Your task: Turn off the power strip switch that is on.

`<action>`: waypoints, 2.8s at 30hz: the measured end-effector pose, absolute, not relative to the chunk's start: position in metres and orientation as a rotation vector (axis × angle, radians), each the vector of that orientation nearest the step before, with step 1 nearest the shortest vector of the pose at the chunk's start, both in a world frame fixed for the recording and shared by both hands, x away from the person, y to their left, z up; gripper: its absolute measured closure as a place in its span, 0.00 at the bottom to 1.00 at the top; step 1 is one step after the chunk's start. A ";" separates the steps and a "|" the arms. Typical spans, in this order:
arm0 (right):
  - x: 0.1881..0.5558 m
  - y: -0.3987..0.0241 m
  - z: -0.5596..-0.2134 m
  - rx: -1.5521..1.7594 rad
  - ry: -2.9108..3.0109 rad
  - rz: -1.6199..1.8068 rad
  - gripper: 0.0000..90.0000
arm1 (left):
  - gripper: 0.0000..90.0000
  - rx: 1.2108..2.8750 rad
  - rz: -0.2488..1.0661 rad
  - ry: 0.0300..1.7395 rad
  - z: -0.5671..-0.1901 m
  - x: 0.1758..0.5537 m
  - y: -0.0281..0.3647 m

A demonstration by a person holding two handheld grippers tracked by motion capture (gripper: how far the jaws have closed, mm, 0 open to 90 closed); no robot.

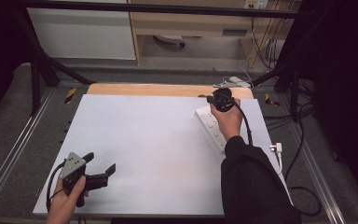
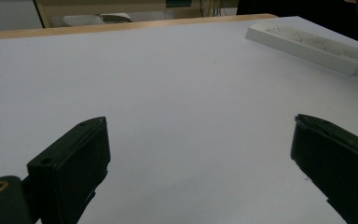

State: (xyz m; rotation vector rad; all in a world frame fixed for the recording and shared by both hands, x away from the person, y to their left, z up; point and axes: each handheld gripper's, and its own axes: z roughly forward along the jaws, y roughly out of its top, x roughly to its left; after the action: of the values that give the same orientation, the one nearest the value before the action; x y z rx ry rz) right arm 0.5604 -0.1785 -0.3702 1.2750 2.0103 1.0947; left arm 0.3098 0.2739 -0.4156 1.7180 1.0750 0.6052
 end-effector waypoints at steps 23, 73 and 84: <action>0.563 -0.172 -0.387 1.349 2.048 1.062 1.00 | 0.05 1.723 0.607 1.079 -0.416 0.310 0.275; 0.563 -0.172 -0.412 1.402 2.077 1.034 1.00 | 0.05 1.718 0.606 1.078 -0.415 0.310 0.276; 0.566 -0.167 -0.422 1.410 2.094 1.024 1.00 | 0.05 1.724 0.602 1.076 -0.415 0.310 0.275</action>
State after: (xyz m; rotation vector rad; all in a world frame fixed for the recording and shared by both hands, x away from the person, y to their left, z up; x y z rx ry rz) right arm 0.5656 -0.1671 -0.4219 1.4098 2.0943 1.0236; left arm 0.3102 0.2751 -0.4155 1.7242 1.0756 0.6019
